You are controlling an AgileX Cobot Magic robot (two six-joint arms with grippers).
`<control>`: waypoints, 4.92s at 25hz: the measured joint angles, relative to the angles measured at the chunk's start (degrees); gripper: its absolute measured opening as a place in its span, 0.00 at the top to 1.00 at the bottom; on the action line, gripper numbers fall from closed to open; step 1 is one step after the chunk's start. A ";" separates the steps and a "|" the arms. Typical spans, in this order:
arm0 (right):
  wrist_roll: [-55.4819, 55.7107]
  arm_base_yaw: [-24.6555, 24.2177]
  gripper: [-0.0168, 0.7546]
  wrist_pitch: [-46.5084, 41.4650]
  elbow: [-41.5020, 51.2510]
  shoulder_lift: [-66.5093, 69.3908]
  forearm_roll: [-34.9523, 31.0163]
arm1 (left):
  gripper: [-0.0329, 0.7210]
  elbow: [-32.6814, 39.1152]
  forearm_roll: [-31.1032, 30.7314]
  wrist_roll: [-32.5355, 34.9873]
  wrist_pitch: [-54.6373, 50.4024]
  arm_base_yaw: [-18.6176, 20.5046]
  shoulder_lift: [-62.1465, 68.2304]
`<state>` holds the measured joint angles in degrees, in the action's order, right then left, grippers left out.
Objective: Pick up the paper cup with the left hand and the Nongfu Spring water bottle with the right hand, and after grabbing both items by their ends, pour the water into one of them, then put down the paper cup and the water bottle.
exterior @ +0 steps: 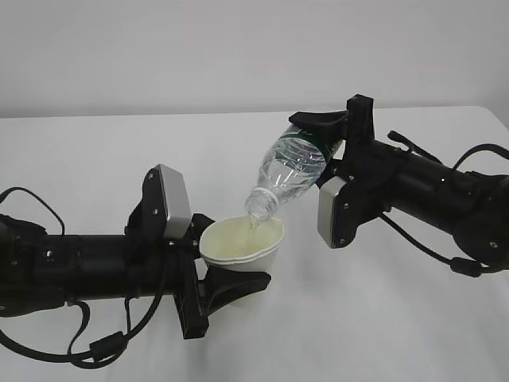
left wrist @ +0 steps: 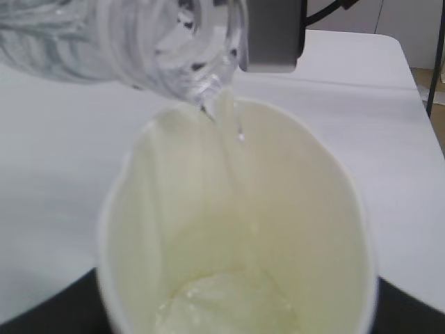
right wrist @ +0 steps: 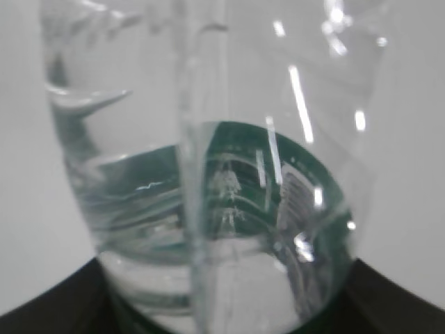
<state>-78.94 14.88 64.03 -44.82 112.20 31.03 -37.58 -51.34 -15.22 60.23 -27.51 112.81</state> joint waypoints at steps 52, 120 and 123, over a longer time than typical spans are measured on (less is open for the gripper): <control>-1.88 0.00 0.40 0.04 0.00 0.00 -0.22 | 0.40 0.00 -1.37 0.00 0.32 0.00 0.00; -2.56 0.00 0.40 0.43 -0.27 -1.46 -0.41 | 0.40 0.00 -1.17 0.00 1.02 0.00 0.00; -2.56 0.00 0.40 0.43 -0.27 -1.46 -0.41 | 0.40 0.00 -1.17 0.00 1.12 0.00 0.00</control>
<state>-81.50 14.88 64.46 -45.10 110.74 30.62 -37.58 -52.52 -15.22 61.35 -27.51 112.81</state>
